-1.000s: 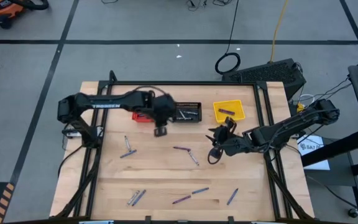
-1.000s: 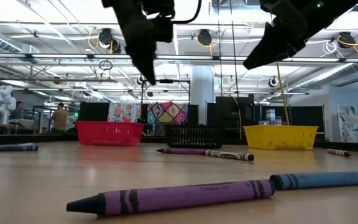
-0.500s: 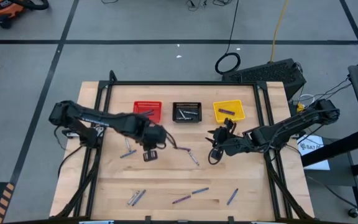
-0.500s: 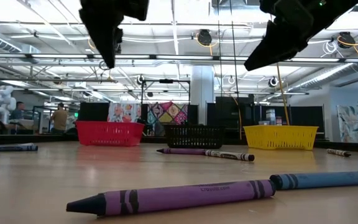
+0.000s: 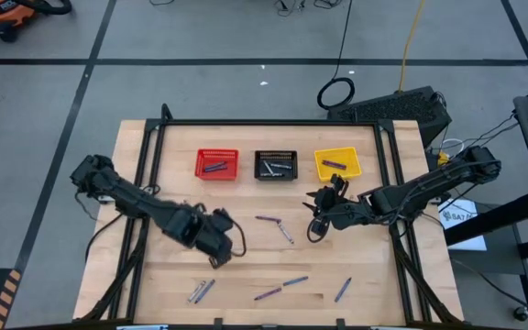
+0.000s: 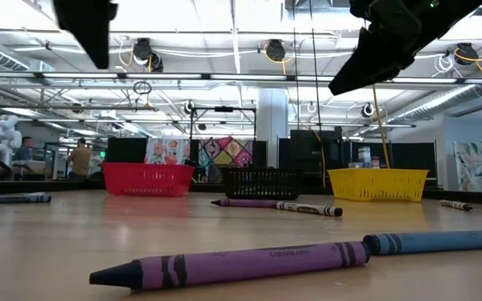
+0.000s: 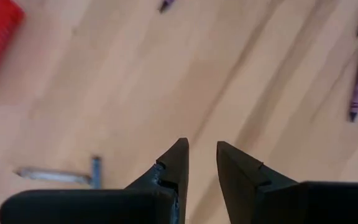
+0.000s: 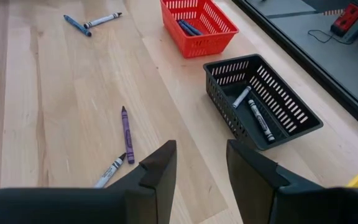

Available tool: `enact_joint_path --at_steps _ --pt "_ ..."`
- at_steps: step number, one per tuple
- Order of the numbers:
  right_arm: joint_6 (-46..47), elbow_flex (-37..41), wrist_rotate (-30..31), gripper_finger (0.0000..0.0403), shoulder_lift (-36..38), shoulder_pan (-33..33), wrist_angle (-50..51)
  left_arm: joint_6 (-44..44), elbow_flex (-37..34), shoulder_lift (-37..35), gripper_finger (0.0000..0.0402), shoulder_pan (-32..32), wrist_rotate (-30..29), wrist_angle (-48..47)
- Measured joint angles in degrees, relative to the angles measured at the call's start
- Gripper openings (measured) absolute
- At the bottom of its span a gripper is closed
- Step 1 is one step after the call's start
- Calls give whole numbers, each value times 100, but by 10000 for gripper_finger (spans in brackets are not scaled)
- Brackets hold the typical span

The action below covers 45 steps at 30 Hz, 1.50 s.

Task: Sort crayons
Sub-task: Put the blue crayon into the red basket

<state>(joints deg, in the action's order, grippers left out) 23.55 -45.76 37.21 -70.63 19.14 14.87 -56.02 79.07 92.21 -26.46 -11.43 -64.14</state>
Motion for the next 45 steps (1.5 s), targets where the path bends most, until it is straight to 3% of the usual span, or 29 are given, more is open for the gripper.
enact_joint_path --at_steps 9,15,25,45 --pt "2 0 -2 128 0 0 0 -1579 0 564 82 -815 9 276" --pt "148 0 -2 128 0 0 0 -2155 0 925 82 -1163 94 371" --pt "279 0 17 128 0 -1 0 -3063 -2 1368 82 -1512 722 822" --pt "282 0 9 128 0 -2 -2 -3367 -2 1949 82 -1628 1090 1027"
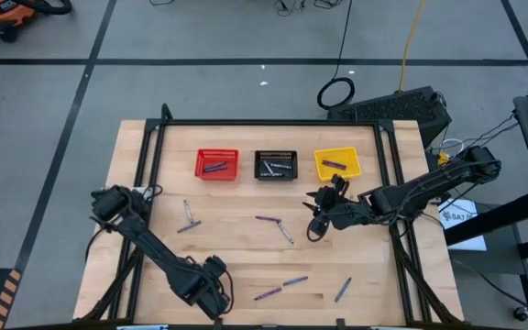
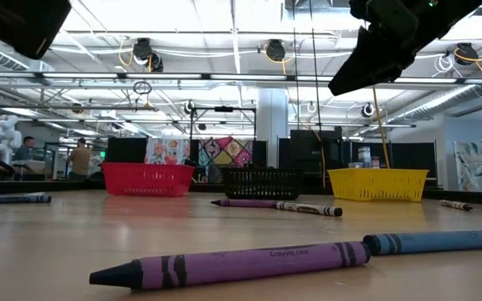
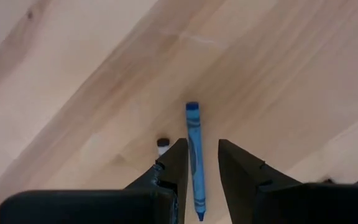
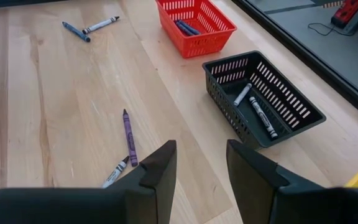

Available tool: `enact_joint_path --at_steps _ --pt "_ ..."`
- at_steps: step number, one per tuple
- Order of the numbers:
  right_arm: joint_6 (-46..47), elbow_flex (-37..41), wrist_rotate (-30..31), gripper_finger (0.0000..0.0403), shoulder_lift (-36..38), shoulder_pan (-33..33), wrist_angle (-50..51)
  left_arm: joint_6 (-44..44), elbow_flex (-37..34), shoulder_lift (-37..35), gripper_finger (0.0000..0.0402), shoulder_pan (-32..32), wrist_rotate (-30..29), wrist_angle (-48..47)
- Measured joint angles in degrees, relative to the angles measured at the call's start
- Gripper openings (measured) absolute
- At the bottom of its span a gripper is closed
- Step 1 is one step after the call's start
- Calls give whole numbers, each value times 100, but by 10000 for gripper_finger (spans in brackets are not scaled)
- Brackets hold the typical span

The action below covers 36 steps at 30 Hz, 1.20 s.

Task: Sort crayons
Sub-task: Put the blue crayon into the red basket

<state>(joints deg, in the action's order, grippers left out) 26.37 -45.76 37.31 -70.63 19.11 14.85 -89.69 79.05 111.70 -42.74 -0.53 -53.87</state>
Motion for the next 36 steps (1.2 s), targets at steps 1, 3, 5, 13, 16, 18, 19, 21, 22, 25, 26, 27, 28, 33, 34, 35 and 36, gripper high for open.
enact_joint_path --at_steps 1,3,5,13,16,18,19,21,22,25,26,27,28,33,34,35,36 --pt "0 0 -2 128 0 2 0 -2 0 29 82 0 69 8" --pt "0 0 -5 128 0 2 0 9 -2 91 82 -1 140 22" --pt "0 0 -6 128 0 2 0 44 -2 147 82 -4 185 115" --pt "2 0 -12 128 2 9 -15 48 -2 234 82 -15 196 250" --pt "2 0 -12 128 2 9 -23 50 -2 234 82 -15 193 248" --pt "2 0 -13 128 2 9 -24 50 -2 234 82 -15 191 232" --pt "2 0 -14 128 2 9 -24 47 -2 234 82 -15 191 235" --pt "4 0 -14 128 2 9 -24 42 -2 234 82 -15 188 235" --pt "3 0 -16 128 2 9 -24 42 -2 234 82 -15 187 232" --pt "4 0 -16 128 2 9 -24 42 -2 234 82 -15 189 232" --pt "4 0 -16 128 2 11 -24 44 -2 234 82 -15 191 232" --pt "4 0 -16 128 2 11 -24 46 -2 234 82 -15 191 232" --pt "4 0 -16 128 2 11 -24 46 -2 234 82 -15 191 232" --pt "3 0 -18 128 2 11 -24 39 -28 233 82 -15 192 143" --pt "4 0 -18 128 2 11 -24 13 -78 229 82 -15 197 150" --pt "4 0 -18 128 2 11 -24 0 -143 229 82 -15 213 144" --pt "9 0 -18 128 2 11 -24 -1 -219 229 82 -15 277 155"
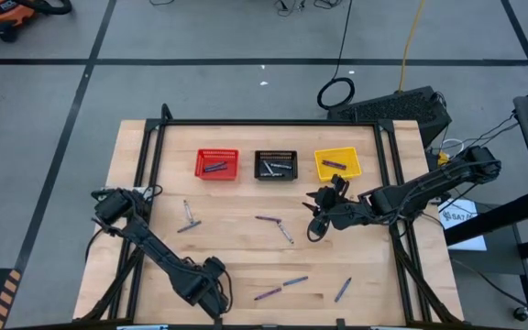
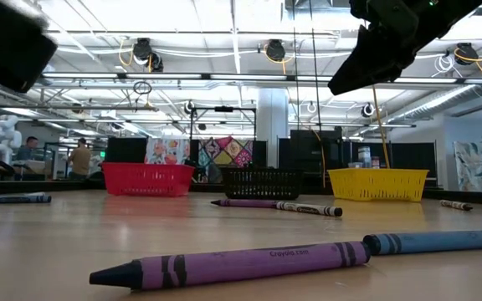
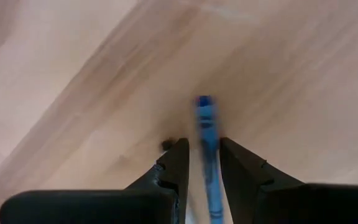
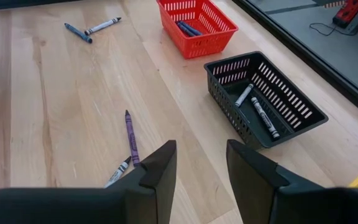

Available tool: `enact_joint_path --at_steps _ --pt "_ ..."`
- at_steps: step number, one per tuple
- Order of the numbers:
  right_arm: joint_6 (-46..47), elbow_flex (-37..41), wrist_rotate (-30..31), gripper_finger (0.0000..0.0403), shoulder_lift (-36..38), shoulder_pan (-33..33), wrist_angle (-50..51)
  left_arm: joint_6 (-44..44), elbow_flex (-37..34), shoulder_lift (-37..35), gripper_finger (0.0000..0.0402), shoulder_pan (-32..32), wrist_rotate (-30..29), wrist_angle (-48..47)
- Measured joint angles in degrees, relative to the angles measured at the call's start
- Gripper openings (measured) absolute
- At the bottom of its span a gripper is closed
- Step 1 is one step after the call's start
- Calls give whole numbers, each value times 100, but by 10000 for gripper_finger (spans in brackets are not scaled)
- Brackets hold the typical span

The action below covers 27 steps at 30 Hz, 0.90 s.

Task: Sort crayons
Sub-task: Put the blue crayon into the red basket

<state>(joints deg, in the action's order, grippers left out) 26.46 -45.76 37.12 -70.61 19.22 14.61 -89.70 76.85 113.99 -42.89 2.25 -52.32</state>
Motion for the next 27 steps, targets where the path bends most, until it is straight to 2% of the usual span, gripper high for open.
enact_joint_path --at_steps 3,10,13,18,22,27 --pt "106 0 -2 128 0 0 2 -1 -209 -35 82 11 183 348" --pt "139 0 -144 128 0 1 4 58 -244 -31 80 7 122 541" --pt "139 0 -144 128 0 2 4 170 -244 -26 63 7 122 571" --pt "135 0 -140 128 0 2 6 431 -244 -24 10 26 113 566" --pt "122 -1 -138 128 0 2 6 550 -242 -38 9 80 121 532" --pt "-7 -2 -133 128 0 2 10 1152 -148 -117 5 228 106 322"
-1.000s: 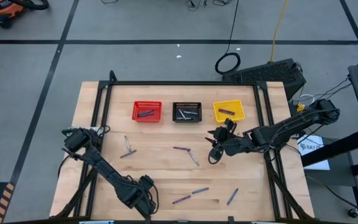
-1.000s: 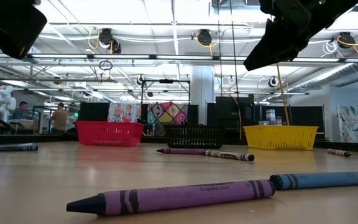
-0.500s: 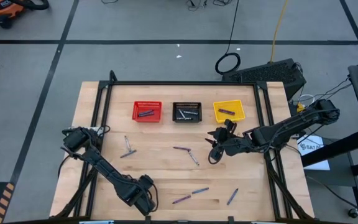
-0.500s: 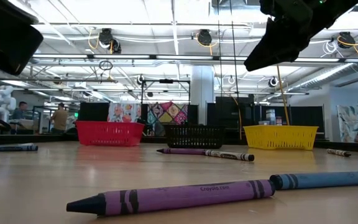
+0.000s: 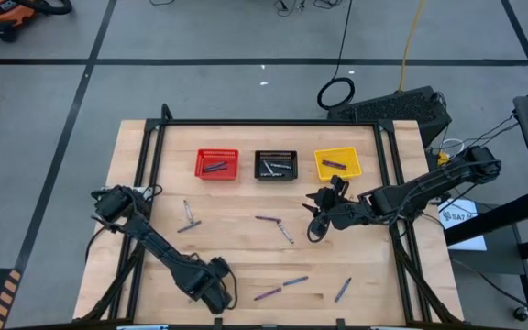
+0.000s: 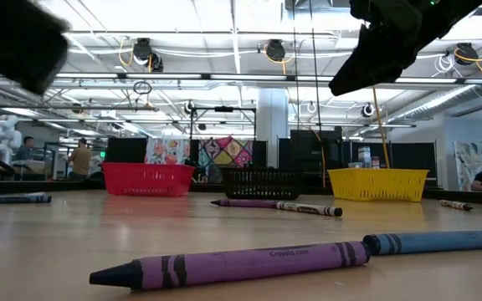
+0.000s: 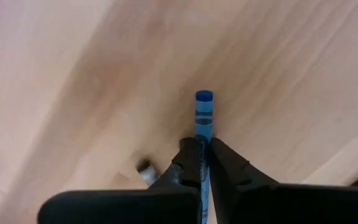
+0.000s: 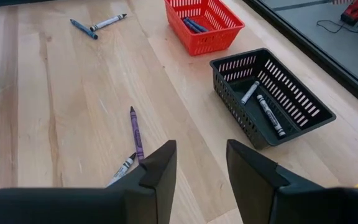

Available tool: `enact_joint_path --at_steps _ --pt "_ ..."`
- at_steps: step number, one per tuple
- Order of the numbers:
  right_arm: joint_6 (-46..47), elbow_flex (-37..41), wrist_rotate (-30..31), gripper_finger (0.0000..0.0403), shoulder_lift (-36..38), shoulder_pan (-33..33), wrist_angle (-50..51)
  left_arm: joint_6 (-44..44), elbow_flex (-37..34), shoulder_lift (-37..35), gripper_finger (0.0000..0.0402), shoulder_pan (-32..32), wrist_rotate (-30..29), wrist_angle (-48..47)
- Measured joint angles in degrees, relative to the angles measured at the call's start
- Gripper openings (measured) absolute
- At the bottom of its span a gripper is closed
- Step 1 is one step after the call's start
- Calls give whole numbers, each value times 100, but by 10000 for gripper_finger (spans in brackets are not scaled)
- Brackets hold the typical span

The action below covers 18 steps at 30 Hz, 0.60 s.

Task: Sort crayons
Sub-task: Put the blue crayon into the red basket

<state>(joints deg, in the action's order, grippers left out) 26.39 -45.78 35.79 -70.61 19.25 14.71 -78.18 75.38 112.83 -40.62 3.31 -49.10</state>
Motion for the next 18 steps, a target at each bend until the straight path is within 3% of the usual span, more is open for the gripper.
enact_joint_path --at_steps 7,18 --pt "-26 0 4 128 0 0 21 1138 54 -275 3 554 -281 -289" --pt "-24 0 -2 128 0 -2 35 4075 58 -694 2 1905 -812 -593"
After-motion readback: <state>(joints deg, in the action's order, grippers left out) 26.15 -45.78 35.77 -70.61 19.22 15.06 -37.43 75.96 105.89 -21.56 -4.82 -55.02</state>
